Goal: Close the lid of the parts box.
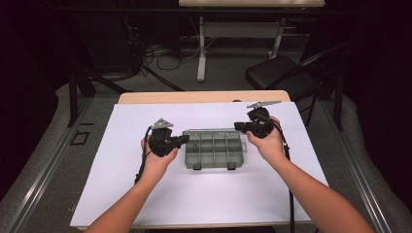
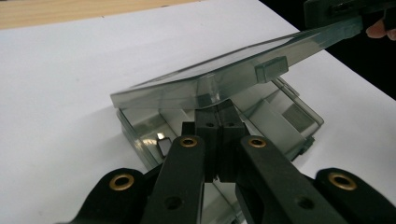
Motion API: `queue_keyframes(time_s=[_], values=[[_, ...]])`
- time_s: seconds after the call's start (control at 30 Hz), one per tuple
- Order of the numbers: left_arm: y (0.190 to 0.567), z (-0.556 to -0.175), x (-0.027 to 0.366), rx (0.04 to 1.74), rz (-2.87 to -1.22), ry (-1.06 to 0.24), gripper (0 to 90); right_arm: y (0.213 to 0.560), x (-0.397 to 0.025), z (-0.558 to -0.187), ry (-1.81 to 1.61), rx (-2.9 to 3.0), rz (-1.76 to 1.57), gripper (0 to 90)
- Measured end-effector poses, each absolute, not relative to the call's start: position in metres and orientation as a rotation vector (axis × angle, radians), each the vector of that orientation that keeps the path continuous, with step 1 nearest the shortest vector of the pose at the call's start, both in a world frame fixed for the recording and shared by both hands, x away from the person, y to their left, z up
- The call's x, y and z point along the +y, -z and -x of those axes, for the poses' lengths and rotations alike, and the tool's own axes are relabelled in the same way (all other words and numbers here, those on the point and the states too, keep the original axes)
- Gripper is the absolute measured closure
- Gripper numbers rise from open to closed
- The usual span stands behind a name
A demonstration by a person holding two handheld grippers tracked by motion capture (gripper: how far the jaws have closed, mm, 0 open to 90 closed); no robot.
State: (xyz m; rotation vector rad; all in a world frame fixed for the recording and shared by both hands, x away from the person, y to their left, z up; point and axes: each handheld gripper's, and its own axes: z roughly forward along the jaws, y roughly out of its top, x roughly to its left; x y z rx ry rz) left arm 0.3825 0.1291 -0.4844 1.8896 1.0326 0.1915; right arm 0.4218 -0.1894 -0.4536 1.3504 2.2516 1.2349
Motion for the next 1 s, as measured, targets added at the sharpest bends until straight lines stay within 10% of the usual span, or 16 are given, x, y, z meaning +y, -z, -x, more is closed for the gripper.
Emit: queue_keyframes(time_s=[1.0], values=[[0.524, -0.336, 0.136, 1.030, -1.968, -0.131, 90.0, 0.495, -0.193, -0.397, -1.222, 2.325, -1.374, 90.0]])
